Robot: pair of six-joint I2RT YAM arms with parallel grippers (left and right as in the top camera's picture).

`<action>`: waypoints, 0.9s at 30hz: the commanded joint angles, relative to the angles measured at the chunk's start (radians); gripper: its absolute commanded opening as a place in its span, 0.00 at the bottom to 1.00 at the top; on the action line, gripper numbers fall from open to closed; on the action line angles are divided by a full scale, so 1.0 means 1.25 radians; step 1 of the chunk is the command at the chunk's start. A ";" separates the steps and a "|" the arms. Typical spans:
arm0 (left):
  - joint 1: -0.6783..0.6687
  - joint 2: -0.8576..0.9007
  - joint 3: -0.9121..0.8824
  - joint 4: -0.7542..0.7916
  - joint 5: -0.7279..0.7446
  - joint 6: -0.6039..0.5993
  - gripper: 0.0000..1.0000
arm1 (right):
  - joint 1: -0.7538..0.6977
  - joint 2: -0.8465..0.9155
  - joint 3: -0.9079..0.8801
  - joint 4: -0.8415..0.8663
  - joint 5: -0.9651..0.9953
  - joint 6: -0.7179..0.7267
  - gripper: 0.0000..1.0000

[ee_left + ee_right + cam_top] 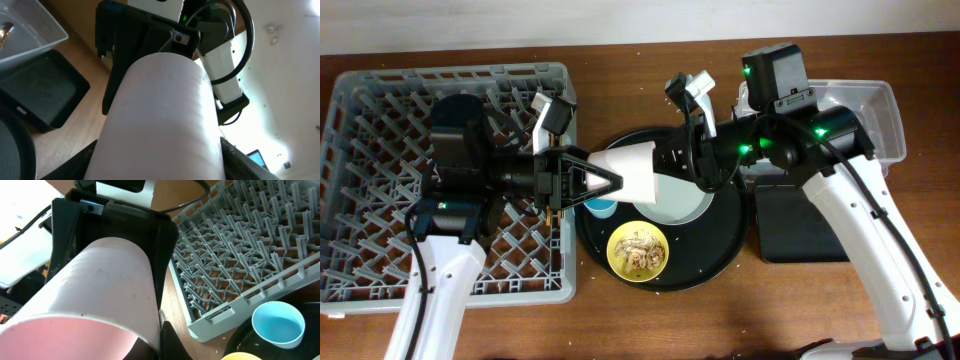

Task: Sort waste into correct bins and load items into the dishwasher rack
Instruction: 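Hand the pink cup from the right gripper to the left gripper, then place the pink cup in the rack's front-left corner with the left gripper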

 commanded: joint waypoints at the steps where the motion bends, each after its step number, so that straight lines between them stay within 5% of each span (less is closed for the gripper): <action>1: -0.003 0.001 0.012 0.013 0.000 0.000 0.43 | 0.005 0.006 0.008 -0.003 0.011 -0.007 0.04; 3: -0.003 0.001 0.012 0.023 -0.007 0.000 0.42 | 0.005 0.006 0.008 -0.003 0.011 -0.007 0.09; 5: -0.003 0.001 0.012 0.023 -0.038 0.001 0.43 | 0.005 0.006 0.008 -0.006 0.025 -0.007 0.45; 7: 0.005 0.001 0.012 0.026 -0.070 0.007 0.43 | -0.004 0.000 0.009 -0.022 0.091 -0.006 0.61; 10: 0.051 0.001 0.012 0.024 -0.077 0.026 0.40 | -0.046 -0.019 0.009 -0.025 0.150 0.030 0.74; 15: 0.093 -0.010 0.012 -0.022 -0.194 0.035 0.39 | -0.097 -0.038 0.009 -0.047 0.154 0.051 0.82; 22: 0.093 -0.133 0.047 -0.504 -0.989 0.081 0.38 | -0.096 -0.038 0.009 -0.171 0.305 0.069 0.92; 27: 0.185 -0.206 0.111 -0.744 -1.338 0.060 0.38 | -0.096 -0.038 0.009 -0.211 0.345 0.069 0.95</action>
